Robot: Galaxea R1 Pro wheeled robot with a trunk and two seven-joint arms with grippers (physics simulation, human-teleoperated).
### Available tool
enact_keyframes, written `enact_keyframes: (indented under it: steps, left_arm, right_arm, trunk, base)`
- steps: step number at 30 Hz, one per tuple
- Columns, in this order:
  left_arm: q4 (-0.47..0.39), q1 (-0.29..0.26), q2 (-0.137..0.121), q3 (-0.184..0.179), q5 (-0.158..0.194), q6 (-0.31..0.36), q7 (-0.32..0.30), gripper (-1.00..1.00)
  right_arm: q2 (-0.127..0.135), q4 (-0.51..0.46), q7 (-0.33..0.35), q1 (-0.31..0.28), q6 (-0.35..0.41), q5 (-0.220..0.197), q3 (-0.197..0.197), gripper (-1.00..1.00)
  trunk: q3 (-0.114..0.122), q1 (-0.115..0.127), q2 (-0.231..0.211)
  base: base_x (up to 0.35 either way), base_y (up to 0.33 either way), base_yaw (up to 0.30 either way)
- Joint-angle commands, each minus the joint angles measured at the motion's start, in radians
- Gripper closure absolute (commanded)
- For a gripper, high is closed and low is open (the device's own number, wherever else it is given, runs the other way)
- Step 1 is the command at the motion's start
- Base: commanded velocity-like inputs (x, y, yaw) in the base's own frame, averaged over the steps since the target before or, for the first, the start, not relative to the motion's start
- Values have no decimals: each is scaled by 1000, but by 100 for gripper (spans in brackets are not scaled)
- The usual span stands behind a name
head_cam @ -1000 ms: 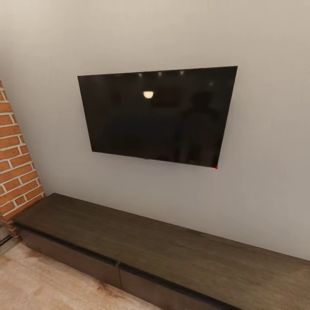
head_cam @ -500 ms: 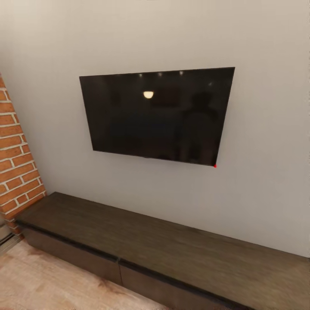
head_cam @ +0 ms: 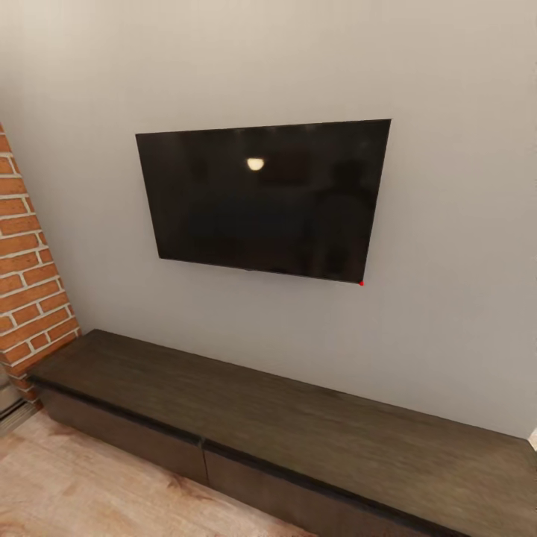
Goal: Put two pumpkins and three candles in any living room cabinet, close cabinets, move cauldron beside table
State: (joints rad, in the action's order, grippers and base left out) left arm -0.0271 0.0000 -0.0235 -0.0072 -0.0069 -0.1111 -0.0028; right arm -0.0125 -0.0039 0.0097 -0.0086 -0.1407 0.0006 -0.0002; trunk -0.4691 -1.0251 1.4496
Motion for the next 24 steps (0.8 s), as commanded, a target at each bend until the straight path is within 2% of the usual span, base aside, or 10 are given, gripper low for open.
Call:
enact_keyframes:
  steps: [1, 17, 24]
  left_arm:
    - [-1, 0, 0, -1, -1, -2, 0, -100]
    - [-1, 0, -1, -2, -1, -2, 0, -100]
    - [-1, 0, -1, -3, -2, -2, 0, -100]
  right_arm:
    - [0, 1, 1, -1, -8, 0, -1, -100]
    - [0, 2, 1, -1, -22, -1, -1, -100]
    - [0, 2, 1, -1, -22, -1, -1, -100]
  trunk:
    - [-1, 0, 0]
    - [-1, 0, 0]
    - [-1, 0, 0]
  base:
    - [-10, -12, 0]
    - [-1, -2, -4]
    - [0, 0, -219]
